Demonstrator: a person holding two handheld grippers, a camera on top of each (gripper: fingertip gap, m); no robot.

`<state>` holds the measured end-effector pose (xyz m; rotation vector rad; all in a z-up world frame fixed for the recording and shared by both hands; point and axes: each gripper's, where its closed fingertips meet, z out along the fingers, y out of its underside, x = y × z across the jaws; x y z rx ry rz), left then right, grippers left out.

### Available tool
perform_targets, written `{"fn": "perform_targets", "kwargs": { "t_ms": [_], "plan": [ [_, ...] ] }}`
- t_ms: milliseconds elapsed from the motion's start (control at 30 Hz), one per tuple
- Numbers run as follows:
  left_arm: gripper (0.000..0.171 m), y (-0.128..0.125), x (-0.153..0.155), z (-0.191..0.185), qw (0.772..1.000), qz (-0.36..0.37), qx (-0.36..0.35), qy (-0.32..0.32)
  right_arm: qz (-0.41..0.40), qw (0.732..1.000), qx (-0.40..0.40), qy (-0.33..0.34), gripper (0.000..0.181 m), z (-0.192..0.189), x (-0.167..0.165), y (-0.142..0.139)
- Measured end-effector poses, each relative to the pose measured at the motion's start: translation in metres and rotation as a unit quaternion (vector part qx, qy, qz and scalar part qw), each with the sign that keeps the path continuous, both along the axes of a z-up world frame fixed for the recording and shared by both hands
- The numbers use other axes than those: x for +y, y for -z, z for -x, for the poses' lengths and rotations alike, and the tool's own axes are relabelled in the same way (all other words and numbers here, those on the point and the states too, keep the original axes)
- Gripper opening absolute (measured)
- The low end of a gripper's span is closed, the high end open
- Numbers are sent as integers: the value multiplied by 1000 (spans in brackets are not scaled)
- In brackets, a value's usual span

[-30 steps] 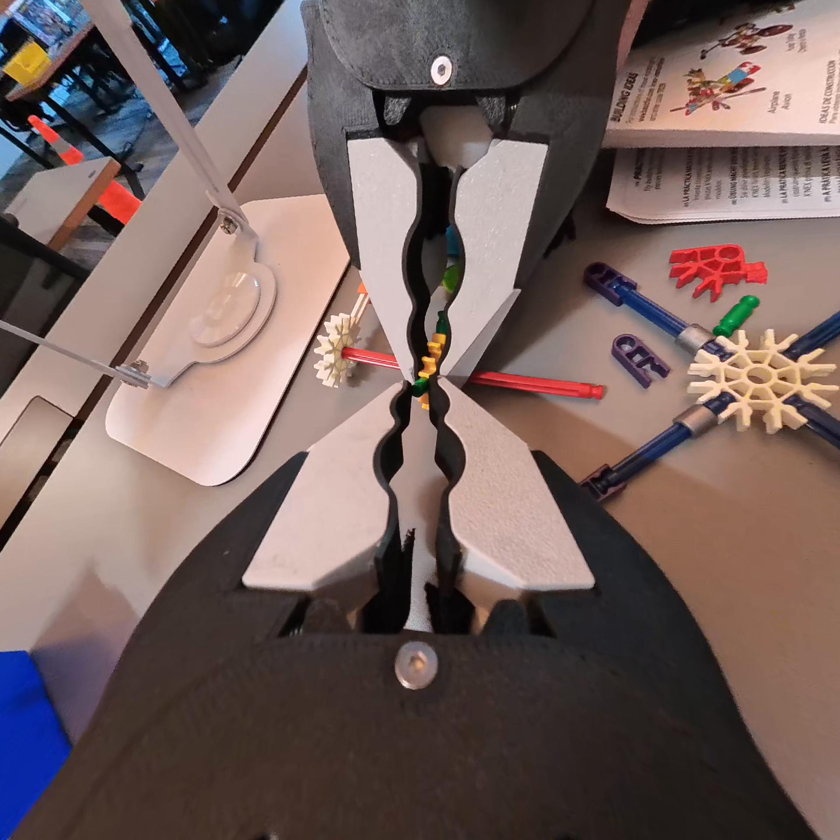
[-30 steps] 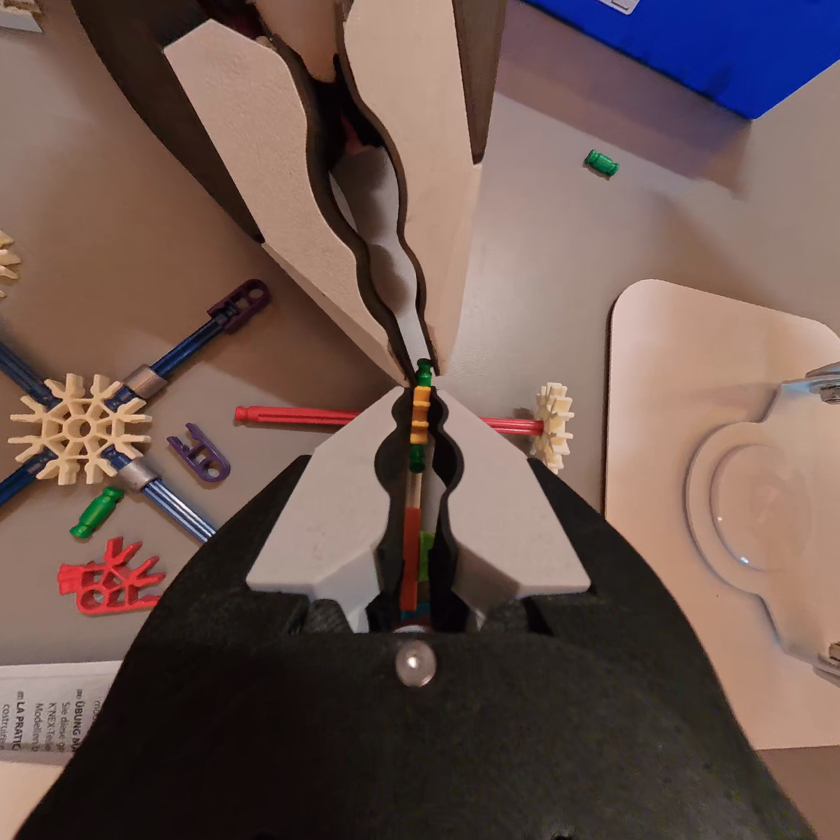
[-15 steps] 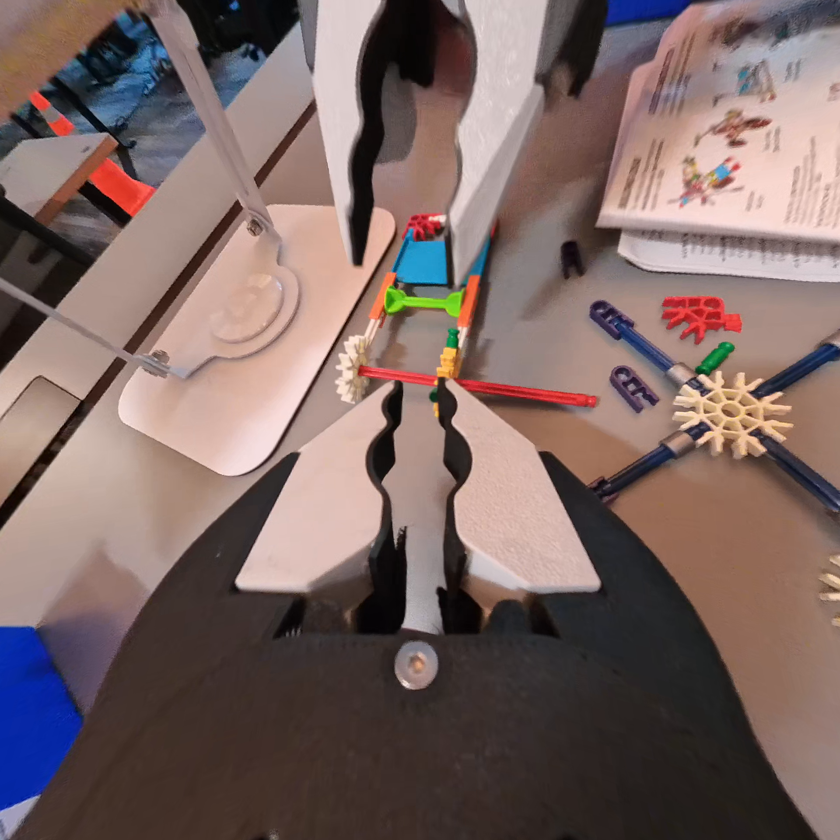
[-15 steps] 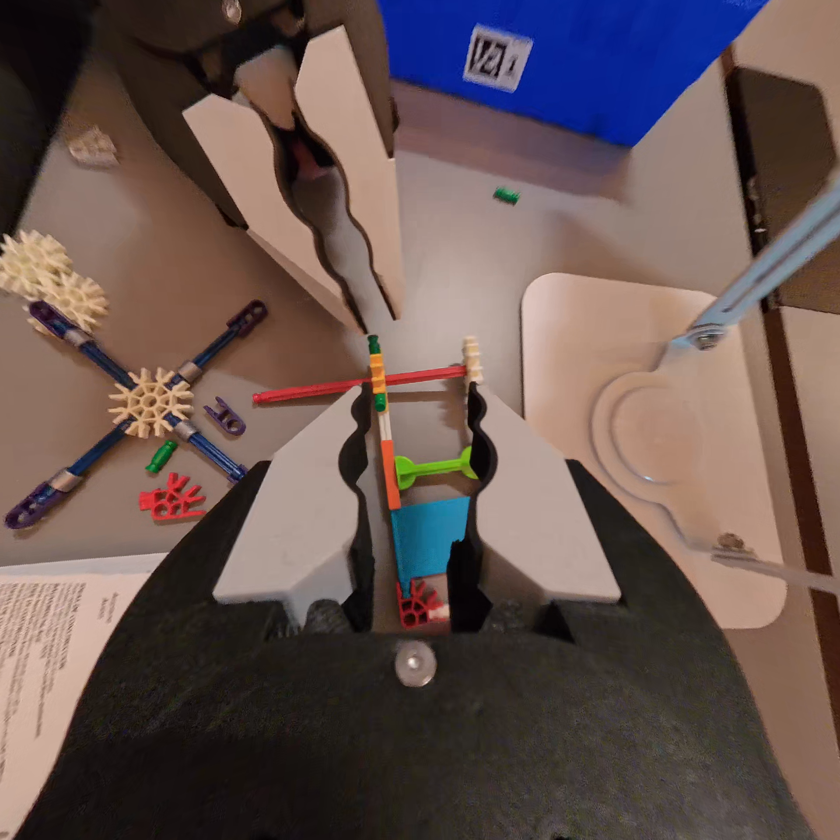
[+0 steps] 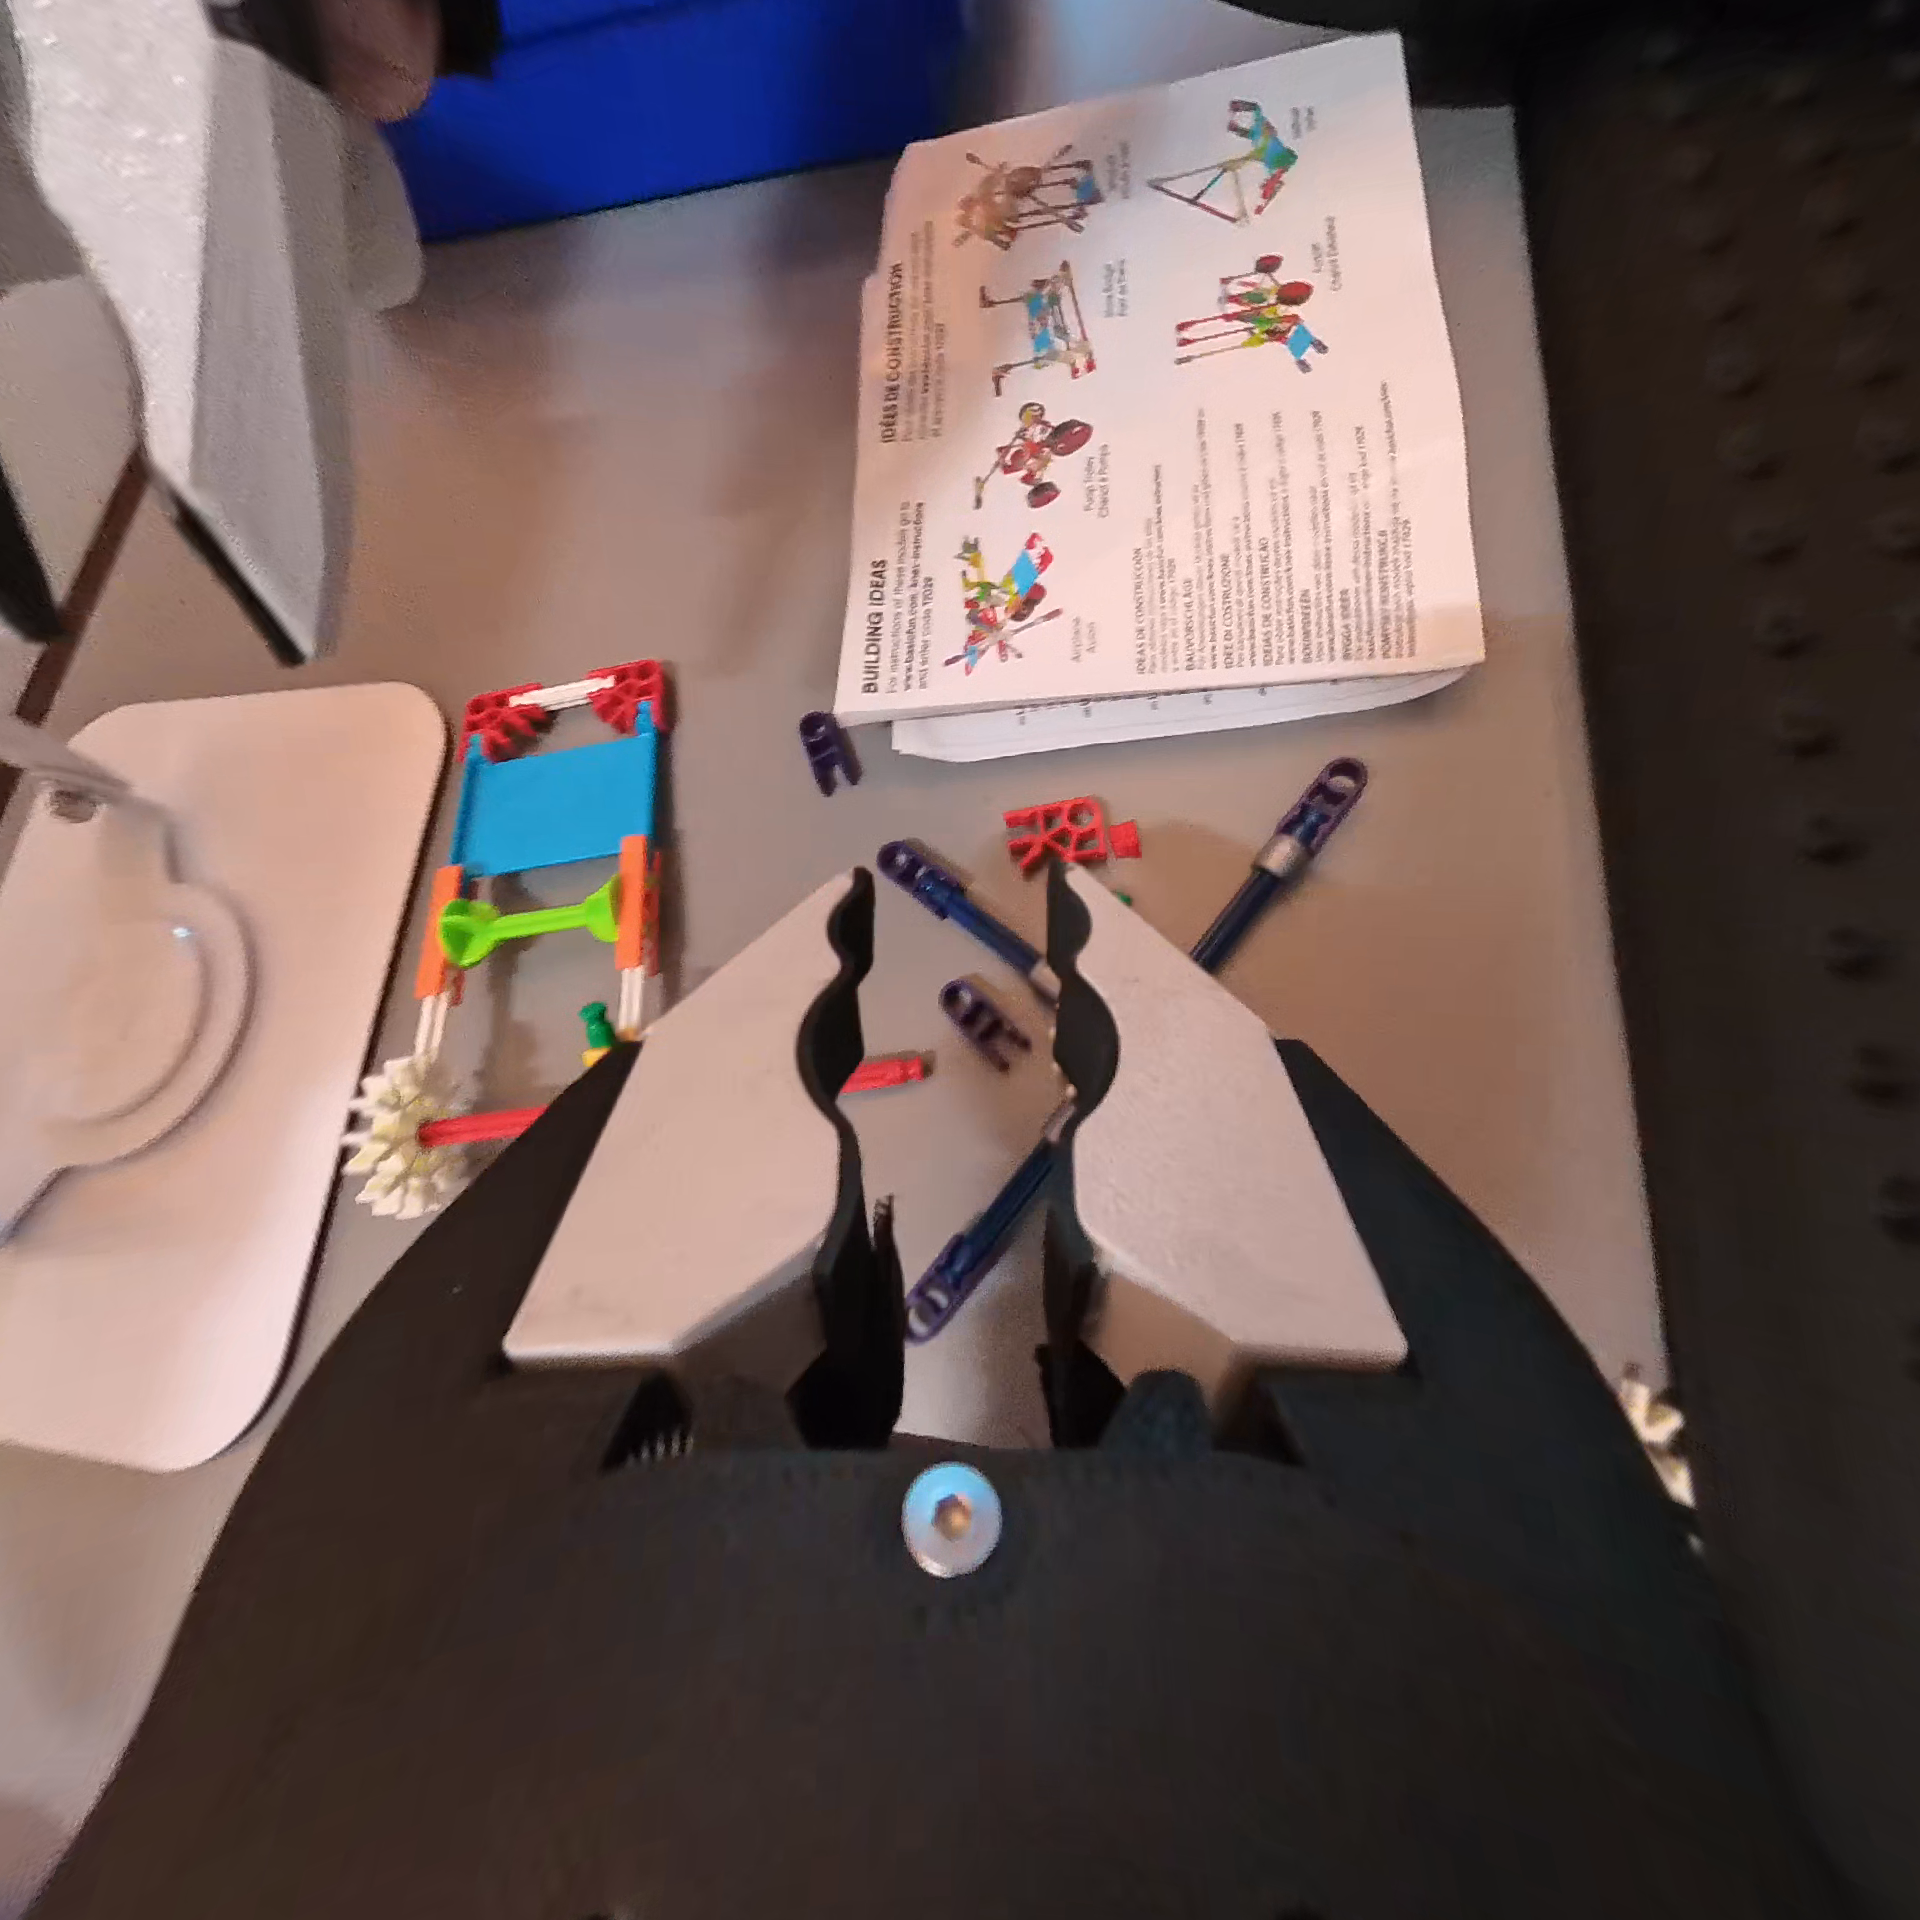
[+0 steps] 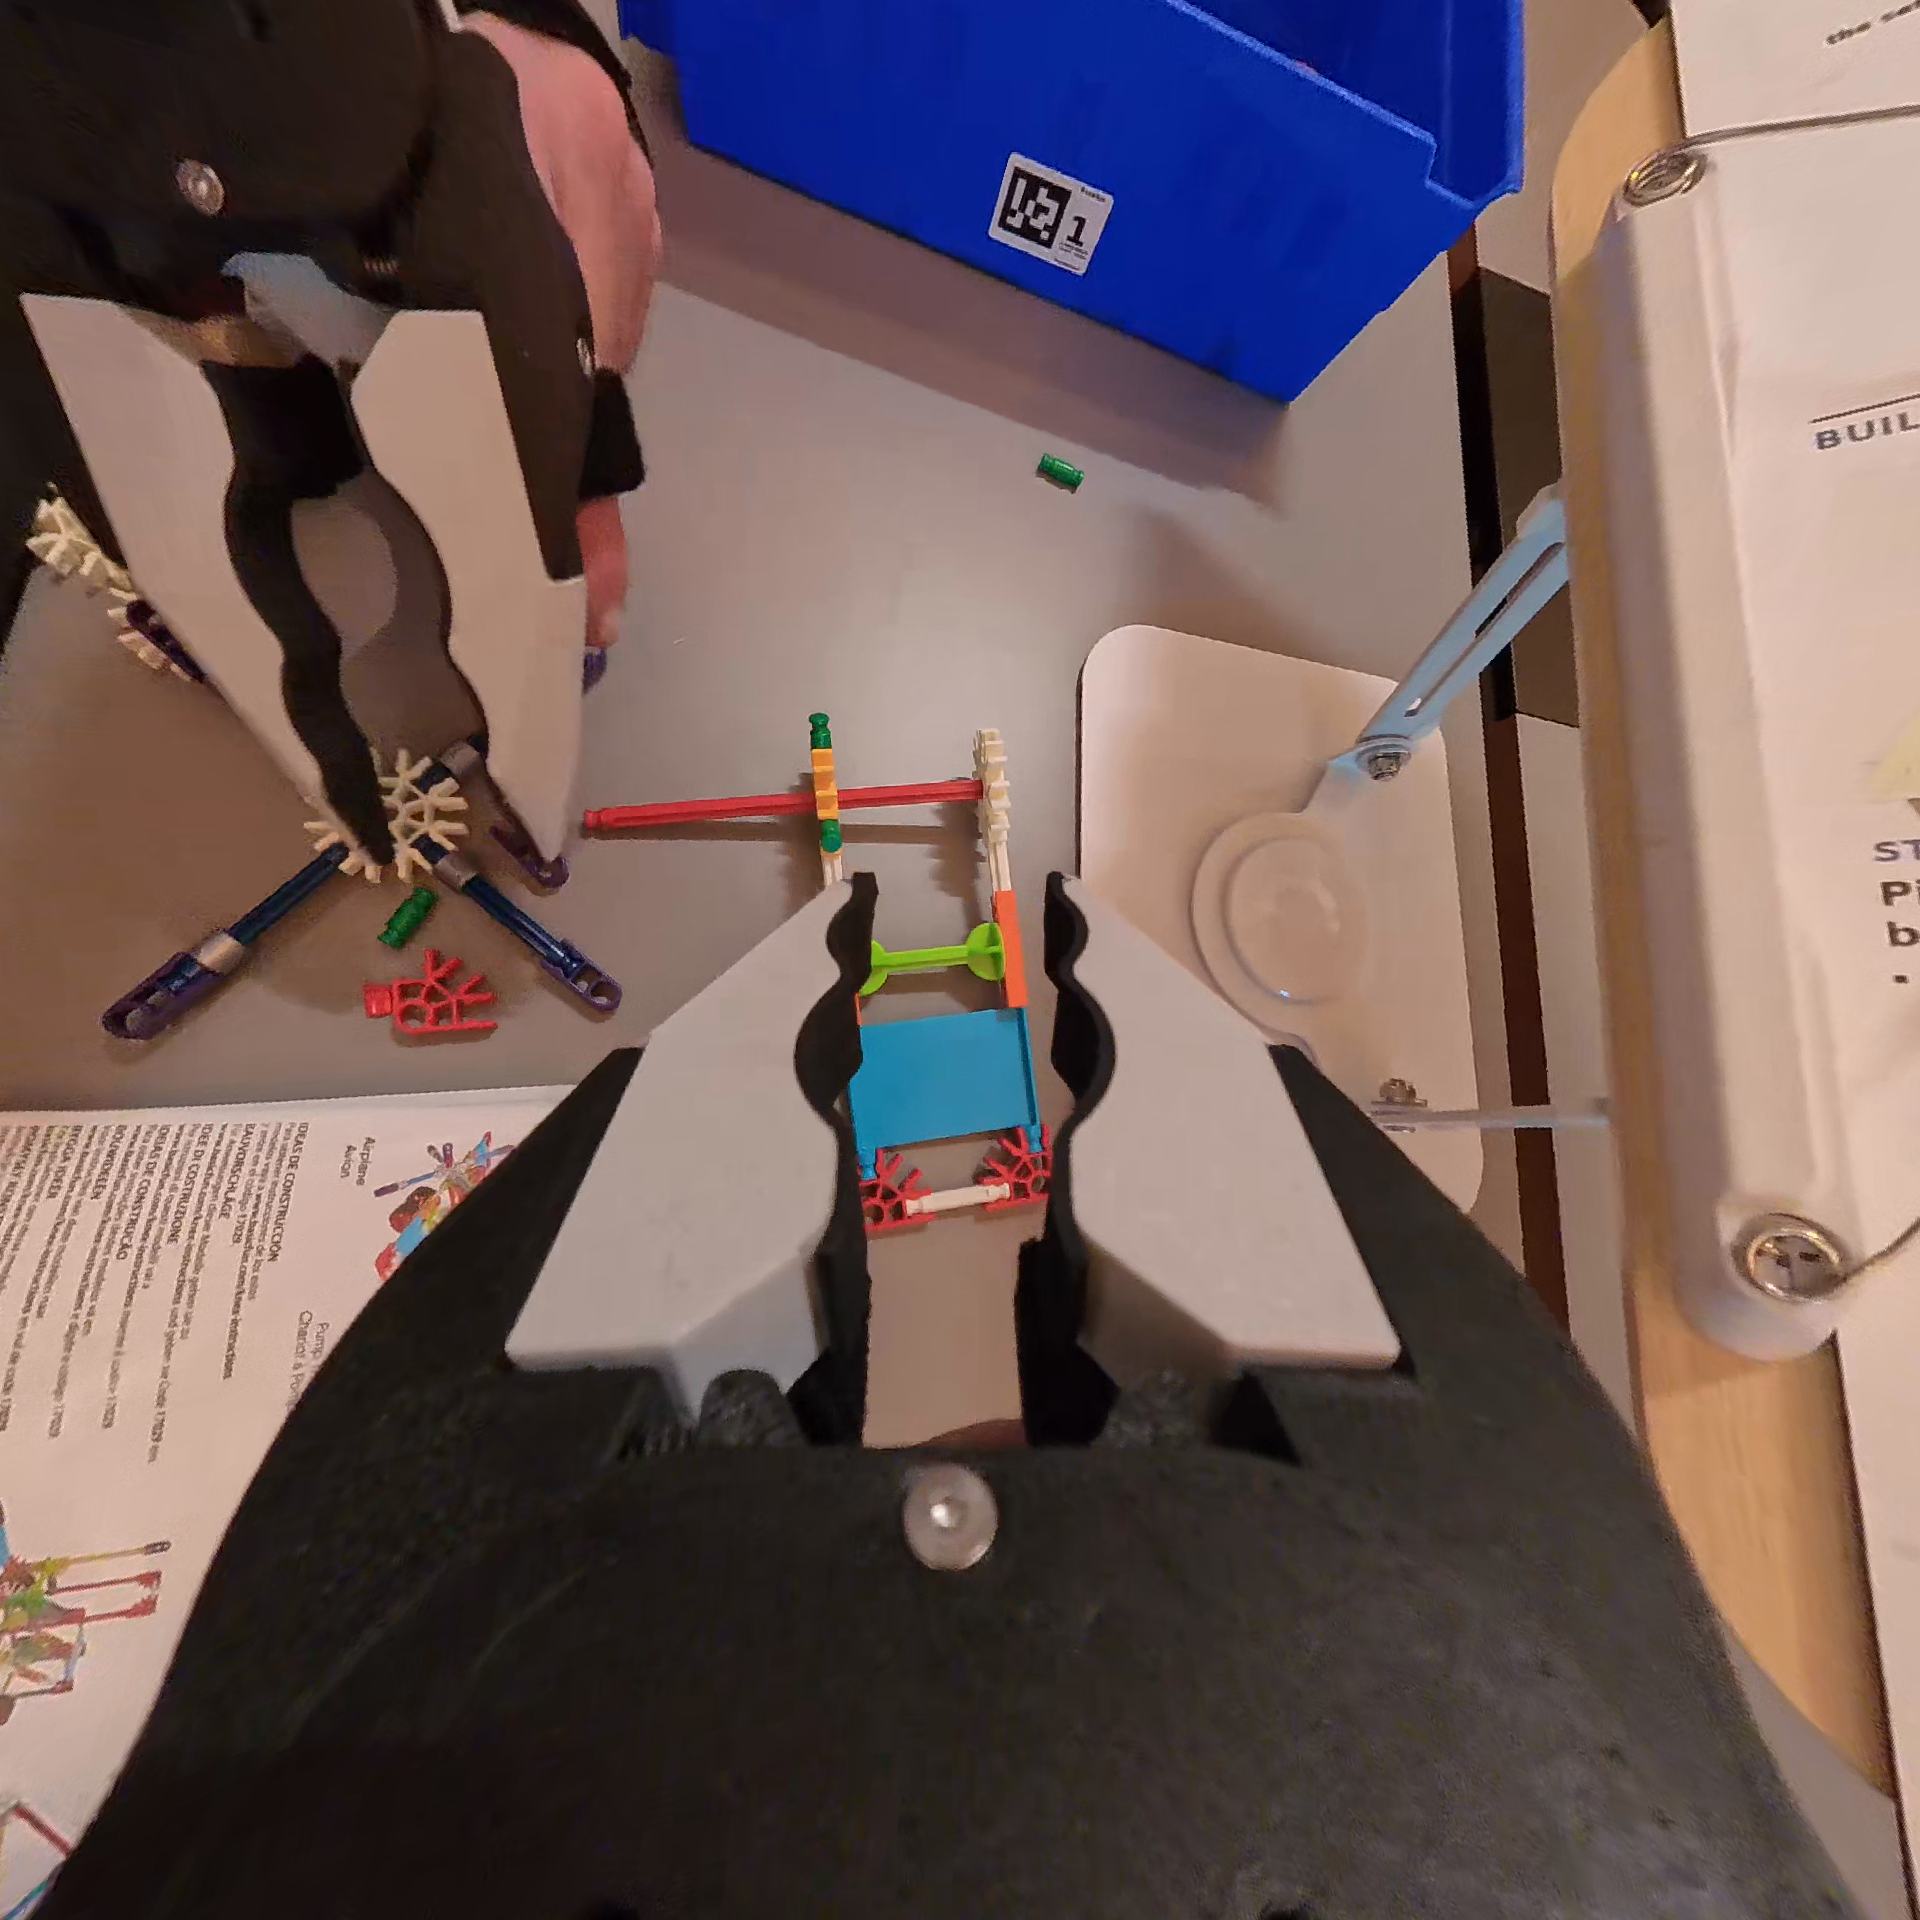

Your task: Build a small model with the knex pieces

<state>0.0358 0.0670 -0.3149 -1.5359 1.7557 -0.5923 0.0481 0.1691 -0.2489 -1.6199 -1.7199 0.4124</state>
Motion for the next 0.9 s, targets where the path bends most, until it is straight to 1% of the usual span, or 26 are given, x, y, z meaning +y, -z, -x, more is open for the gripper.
{"fn": "perform_targets", "kwargs": {
  "t_ms": [167, 400, 900],
  "plan": [
    [33, 12, -6, -11, 1000, 12, 13, 13, -10, 1000, -20, -10, 31, -1, -2, 8],
    [35, 23, -11, -16, 999, 31, 22, 23, -13, 1000, -23, -7, 31, -2, 0, 10],
    [32, 39, -15, -22, 998, 46, 37, 27, -16, 999, -44, -14, 31, 0, 0, 22]
  ]
}}
